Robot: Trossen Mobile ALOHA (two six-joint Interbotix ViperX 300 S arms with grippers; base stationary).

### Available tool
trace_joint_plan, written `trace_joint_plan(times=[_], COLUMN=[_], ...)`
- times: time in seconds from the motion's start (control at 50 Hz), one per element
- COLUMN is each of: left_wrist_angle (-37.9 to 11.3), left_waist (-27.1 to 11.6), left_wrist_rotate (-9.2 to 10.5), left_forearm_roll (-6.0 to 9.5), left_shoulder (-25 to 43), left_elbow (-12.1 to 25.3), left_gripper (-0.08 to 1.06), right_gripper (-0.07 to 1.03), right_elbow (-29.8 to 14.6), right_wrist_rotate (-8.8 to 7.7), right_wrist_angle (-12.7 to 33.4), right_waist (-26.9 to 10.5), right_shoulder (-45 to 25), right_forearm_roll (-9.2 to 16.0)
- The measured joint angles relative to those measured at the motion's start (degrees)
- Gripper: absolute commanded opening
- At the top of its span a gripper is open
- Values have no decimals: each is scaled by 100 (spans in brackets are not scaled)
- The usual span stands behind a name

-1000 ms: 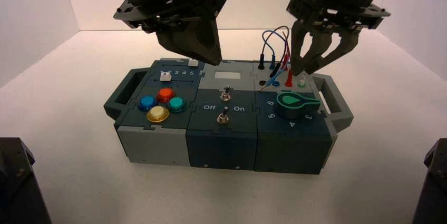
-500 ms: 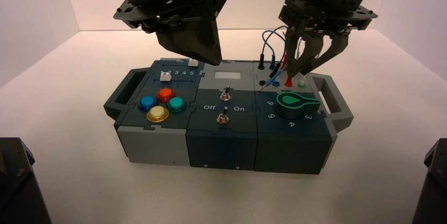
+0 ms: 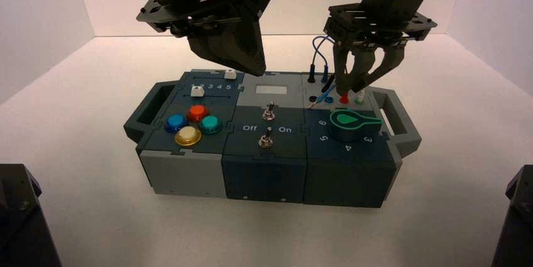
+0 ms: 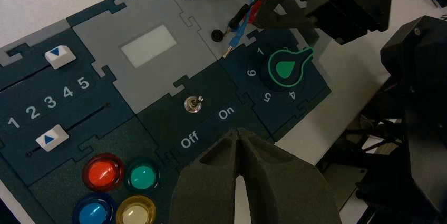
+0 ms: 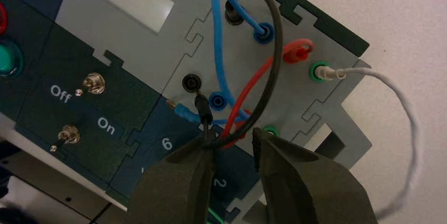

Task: Pull the red wire.

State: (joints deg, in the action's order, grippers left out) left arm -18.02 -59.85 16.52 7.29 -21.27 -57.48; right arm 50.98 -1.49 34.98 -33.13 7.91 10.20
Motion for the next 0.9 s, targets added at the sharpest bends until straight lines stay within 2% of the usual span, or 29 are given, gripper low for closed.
trace_joint_plan(times=[0.08, 0.38, 0.52, 0.62, 0.9], left_wrist_angle=[0, 0, 0, 9, 0], left_waist=[0, 0, 0, 0, 0], left_wrist_rotate=[0, 0, 0, 0, 0], left_forearm_roll=[0, -9, 0, 0, 0], left_shoulder=[-9, 0, 0, -9, -9], left_elbow=[0, 0, -9, -9, 0], left_gripper=[-3, -3, -3, -3, -3], right_gripper=[37, 21, 6, 0, -1], right_elbow=[-18, -70, -62, -62, -62], right_wrist_rotate=[0, 35, 53, 53, 158], right_wrist_angle=[-18, -176, -246, -255, -167], right_waist=[-9, -9, 0, 0, -18], right_shoulder=[-53, -264, -272, -281, -26], right_forearm_roll=[-18, -79, -123, -158, -290])
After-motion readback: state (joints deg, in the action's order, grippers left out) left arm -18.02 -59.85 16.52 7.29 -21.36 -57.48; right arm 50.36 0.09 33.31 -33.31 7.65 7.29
